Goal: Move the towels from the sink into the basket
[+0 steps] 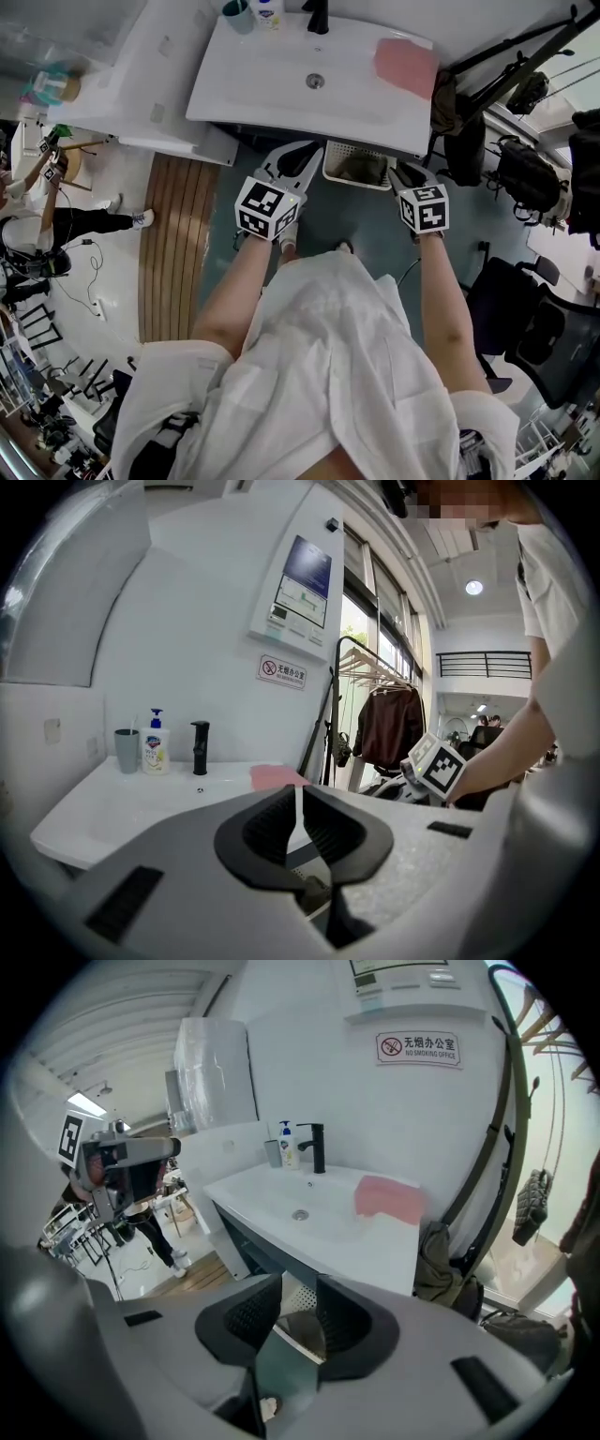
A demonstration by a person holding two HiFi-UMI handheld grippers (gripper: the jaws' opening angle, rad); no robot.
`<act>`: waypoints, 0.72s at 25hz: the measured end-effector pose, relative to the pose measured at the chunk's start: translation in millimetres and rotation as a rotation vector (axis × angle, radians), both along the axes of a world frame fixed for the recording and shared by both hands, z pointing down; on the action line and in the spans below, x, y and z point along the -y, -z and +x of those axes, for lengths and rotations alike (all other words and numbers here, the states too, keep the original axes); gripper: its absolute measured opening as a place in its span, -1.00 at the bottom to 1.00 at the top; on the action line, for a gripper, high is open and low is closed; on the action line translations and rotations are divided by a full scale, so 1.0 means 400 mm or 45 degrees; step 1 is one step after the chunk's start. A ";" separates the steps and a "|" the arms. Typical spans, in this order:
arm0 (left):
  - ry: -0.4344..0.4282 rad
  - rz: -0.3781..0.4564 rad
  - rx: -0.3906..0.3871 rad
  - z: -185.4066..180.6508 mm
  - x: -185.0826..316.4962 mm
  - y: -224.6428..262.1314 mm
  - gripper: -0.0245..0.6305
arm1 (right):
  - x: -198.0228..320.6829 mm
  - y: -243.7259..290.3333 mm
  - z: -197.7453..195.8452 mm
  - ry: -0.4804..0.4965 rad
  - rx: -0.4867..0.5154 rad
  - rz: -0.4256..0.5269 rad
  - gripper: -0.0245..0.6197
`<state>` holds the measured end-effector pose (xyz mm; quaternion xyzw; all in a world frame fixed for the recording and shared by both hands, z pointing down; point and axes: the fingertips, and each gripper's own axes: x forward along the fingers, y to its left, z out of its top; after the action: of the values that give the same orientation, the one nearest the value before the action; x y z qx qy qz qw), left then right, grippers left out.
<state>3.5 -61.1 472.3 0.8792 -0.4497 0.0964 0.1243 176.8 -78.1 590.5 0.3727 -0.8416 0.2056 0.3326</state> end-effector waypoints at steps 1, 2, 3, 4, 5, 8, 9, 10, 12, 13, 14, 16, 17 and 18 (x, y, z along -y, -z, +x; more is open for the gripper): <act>-0.002 0.007 0.001 0.012 -0.003 0.006 -0.83 | -0.006 0.007 0.013 -0.002 0.004 0.008 -0.52; -0.004 0.014 0.003 0.025 -0.005 0.013 -0.83 | -0.011 0.012 0.027 -0.002 0.004 0.015 -0.52; -0.006 0.021 0.004 0.037 -0.009 0.020 -0.83 | -0.014 0.018 0.040 -0.002 0.004 0.021 -0.52; -0.009 0.028 0.006 0.050 -0.012 0.027 -0.83 | -0.016 0.024 0.054 -0.002 0.003 0.027 -0.52; -0.012 0.036 0.008 0.062 -0.014 0.035 -0.83 | -0.015 0.031 0.067 -0.004 0.004 0.032 -0.52; -0.020 0.062 0.022 0.092 -0.018 0.059 -0.83 | -0.003 0.056 0.105 -0.007 0.003 0.058 -0.52; -0.023 0.071 0.028 0.100 -0.018 0.067 -0.83 | 0.003 0.064 0.116 -0.006 -0.001 0.068 -0.52; -0.027 0.081 0.033 0.108 -0.016 0.076 -0.83 | 0.011 0.072 0.125 -0.005 -0.006 0.080 -0.52; -0.035 0.101 0.041 0.119 -0.009 0.093 -0.83 | 0.032 0.087 0.142 -0.008 -0.013 0.101 -0.52; -0.038 0.108 0.044 0.122 -0.003 0.099 -0.83 | 0.044 0.093 0.149 -0.013 -0.015 0.108 -0.52; -0.040 0.113 0.046 0.122 0.005 0.104 -0.83 | 0.056 0.098 0.154 -0.019 -0.015 0.113 -0.52; -0.039 0.117 0.050 0.114 0.029 0.110 -0.83 | 0.084 0.105 0.159 -0.030 -0.018 0.120 -0.52; -0.037 0.119 0.050 0.108 0.045 0.111 -0.83 | 0.101 0.107 0.160 -0.035 -0.020 0.123 -0.52; -0.036 0.120 0.048 0.101 0.063 0.112 -0.83 | 0.119 0.109 0.160 -0.038 -0.025 0.127 -0.52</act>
<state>43.7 -86.4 427.6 0.8884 -0.4436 0.0936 0.0728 240.9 -125.8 547.1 0.4035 -0.8418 0.1646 0.3186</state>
